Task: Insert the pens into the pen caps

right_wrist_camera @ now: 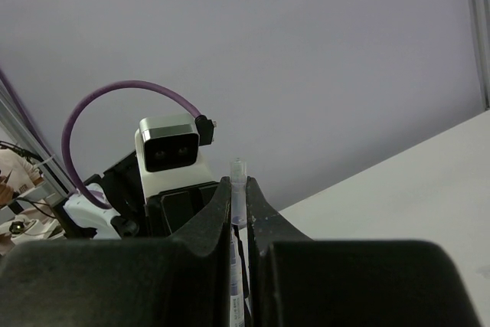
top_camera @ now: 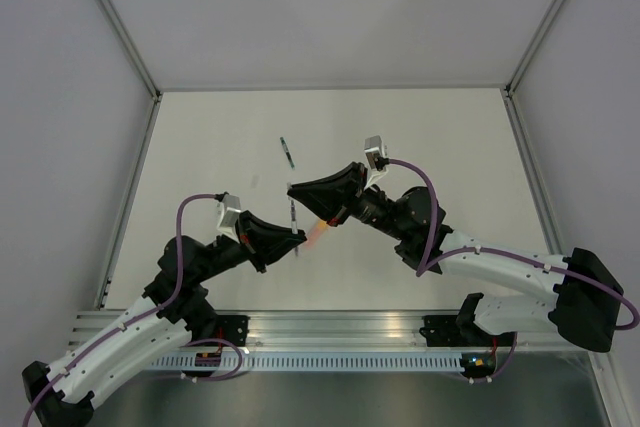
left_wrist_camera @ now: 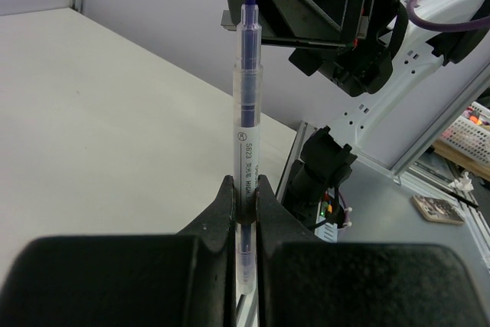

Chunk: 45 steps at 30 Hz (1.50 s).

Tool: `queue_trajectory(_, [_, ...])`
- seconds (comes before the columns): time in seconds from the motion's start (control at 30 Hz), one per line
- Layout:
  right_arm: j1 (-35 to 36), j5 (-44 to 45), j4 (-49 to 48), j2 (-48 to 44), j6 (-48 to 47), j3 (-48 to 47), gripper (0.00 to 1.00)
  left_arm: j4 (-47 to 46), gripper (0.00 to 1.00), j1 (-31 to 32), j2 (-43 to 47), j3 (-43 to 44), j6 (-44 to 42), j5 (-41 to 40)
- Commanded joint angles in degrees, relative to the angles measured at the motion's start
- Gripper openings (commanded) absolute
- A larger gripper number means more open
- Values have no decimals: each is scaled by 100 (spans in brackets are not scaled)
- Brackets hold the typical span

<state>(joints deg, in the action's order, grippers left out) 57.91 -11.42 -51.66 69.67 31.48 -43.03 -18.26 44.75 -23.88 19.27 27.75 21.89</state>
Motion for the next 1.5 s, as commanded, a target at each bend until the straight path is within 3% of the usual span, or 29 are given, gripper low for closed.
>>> queue_trajectory(0.0, [45,-36,-116,-182,-72,-224,0,24,2,-10,-20,-2,-164,-299])
queue_trajectory(0.73, [45,35,288,-147,-248,-540,0,-11,2,-2,-20,-11,-200,-211])
queue_trajectory(1.47, [45,8,33,-94,-310,-154,0,24,2,-10,32,-11,-191,-299])
